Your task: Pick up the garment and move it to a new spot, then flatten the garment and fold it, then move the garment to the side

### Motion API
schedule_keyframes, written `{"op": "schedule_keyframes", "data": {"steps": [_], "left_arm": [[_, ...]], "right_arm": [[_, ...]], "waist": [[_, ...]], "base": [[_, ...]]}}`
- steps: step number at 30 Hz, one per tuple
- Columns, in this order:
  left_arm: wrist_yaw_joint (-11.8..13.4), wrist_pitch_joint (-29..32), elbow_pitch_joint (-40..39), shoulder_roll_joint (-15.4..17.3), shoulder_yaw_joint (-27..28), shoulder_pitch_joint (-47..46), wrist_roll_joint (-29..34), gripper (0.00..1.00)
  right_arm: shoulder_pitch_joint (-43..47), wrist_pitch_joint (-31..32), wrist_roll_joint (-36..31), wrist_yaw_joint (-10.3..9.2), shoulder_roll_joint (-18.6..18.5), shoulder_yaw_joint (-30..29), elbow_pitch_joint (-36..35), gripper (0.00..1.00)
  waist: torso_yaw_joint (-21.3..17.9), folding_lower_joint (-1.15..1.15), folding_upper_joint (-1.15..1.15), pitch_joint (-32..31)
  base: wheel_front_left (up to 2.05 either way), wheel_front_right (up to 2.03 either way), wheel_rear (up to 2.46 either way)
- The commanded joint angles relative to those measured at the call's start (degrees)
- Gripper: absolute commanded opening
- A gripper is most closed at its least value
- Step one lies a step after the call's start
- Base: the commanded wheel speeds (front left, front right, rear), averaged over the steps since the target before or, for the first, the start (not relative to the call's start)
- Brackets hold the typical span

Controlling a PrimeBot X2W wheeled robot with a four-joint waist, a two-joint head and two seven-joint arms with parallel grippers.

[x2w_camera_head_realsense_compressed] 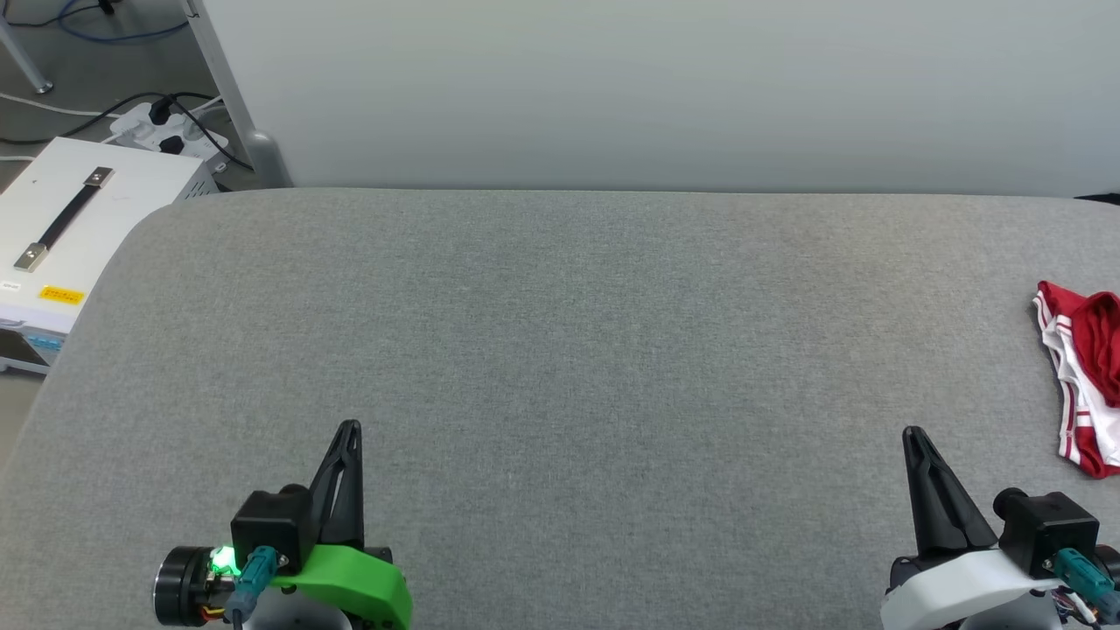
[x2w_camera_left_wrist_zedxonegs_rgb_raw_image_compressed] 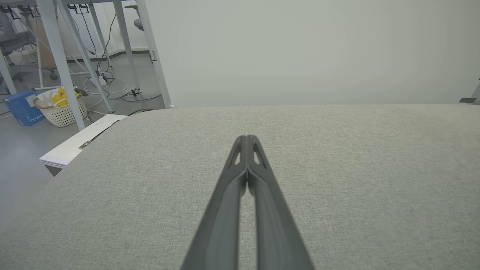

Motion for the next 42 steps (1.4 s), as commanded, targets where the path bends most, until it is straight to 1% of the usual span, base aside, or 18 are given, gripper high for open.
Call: {"op": "schedule_keyframes", "data": {"steps": [1, 42], "left_arm": [[0.5, 0.3, -0.4, -0.2, 0.3, -1.2, 0.5, 0.00], [1.7, 5.0, -1.4, -0.3, 0.9, -2.2, 1.8, 0.00]], "right_arm": [[-1.1, 0.4, -0.8, -0.02, 0.0, 0.2, 0.1, 0.00], [-3.7, 5.2, -4.3, -0.03, 0.1, 0.7, 0.3, 0.00]], "waist": [[0.0, 0.00, 0.00, 0.0], [-1.0, 0.00, 0.00, -0.4]], "base": [[0.00, 0.00, 0.00], [0.00, 0.00, 0.00]]}}
